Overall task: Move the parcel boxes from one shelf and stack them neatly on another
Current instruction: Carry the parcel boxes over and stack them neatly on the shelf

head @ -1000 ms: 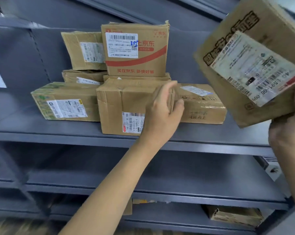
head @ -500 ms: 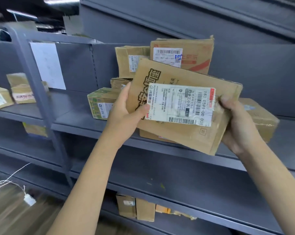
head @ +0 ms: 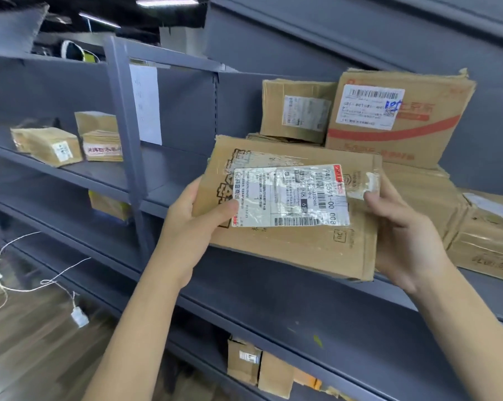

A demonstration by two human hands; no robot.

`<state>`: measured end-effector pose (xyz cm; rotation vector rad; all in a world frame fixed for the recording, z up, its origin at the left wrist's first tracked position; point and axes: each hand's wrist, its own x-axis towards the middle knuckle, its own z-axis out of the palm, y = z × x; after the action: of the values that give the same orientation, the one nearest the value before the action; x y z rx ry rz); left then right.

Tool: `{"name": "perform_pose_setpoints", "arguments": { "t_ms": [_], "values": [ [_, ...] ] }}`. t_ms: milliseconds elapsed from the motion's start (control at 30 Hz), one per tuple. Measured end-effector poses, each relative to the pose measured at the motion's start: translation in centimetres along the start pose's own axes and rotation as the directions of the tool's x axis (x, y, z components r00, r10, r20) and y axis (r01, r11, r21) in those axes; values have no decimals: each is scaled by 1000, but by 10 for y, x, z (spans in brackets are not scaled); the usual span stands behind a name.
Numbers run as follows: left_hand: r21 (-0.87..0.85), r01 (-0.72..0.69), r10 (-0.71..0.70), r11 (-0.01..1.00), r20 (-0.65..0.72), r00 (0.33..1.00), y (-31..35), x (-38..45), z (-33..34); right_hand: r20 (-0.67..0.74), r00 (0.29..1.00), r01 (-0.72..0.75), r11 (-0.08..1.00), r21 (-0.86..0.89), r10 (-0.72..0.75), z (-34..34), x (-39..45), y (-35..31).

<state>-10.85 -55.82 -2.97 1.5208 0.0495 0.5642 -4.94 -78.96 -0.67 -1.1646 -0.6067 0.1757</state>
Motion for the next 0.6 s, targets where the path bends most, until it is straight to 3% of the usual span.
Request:
{"name": "perform_pose_setpoints", "arguments": {
  "t_ms": [100, 200, 267, 333, 400, 467, 600],
  "values": [
    [-50, 48, -49, 998, -24, 998, -11, 21, -35, 18, 1000, -9, 992, -127, 12, 25, 20, 23],
    [-62, 78, -81, 995, -56, 995, -25, 54, -75, -102, 994, -54, 976, -210, 33, 53, 39, 57],
    [-50, 100, -103, 994, -61, 993, -33, 80, -99, -224, 974, -31, 968, -251, -27, 72, 51, 78],
    [-26, 121, -122, 992, -33, 992, -39, 109, -114, -233, 968, -1, 926, -377, -94, 89, 65, 92],
    [39, 132, -133, 990, 19, 991, -39, 142, -120, -201, 968, -2, 790, -613, -153, 107, 86, 97],
    [135, 112, -125, 984, 88, 988, -32, 178, -117, -210, 939, -19, 567, -823, -273, 113, 112, 101],
    [229, 65, -122, 971, 248, 961, -21, 238, -87, -286, 831, -200, 222, -954, -477, 94, 155, 97]
  ]
}}
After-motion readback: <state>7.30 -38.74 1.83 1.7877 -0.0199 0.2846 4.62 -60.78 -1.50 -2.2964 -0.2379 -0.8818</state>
